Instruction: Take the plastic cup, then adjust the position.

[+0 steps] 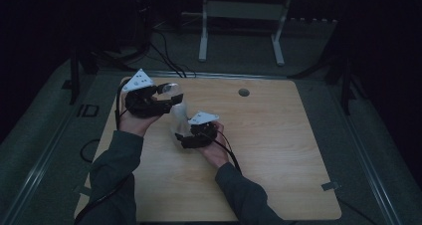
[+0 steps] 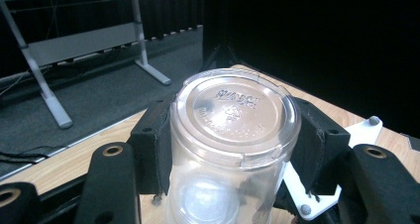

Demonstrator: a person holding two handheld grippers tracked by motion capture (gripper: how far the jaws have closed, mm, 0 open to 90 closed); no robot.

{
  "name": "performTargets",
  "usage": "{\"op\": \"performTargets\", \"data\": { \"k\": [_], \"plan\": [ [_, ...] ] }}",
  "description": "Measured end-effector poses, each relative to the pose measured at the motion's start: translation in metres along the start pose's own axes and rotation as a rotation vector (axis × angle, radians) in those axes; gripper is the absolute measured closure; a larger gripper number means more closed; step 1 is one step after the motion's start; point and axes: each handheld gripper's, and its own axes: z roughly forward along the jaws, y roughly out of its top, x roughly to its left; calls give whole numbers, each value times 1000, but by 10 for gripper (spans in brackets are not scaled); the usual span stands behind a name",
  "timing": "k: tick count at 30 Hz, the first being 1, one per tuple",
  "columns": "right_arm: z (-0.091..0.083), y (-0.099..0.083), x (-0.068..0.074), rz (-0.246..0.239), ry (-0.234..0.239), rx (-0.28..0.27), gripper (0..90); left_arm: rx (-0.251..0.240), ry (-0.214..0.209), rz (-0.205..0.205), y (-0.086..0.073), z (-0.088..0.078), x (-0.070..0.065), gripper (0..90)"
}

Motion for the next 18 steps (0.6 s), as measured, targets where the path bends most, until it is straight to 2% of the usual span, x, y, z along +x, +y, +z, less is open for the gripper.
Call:
{"op": "performTargets", "data": {
  "k": [18],
  "plan": [
    [-18, -1, 0, -7, 0, -27, 192, -32, 2, -9, 1, -22, 2, 415]
  ]
}}
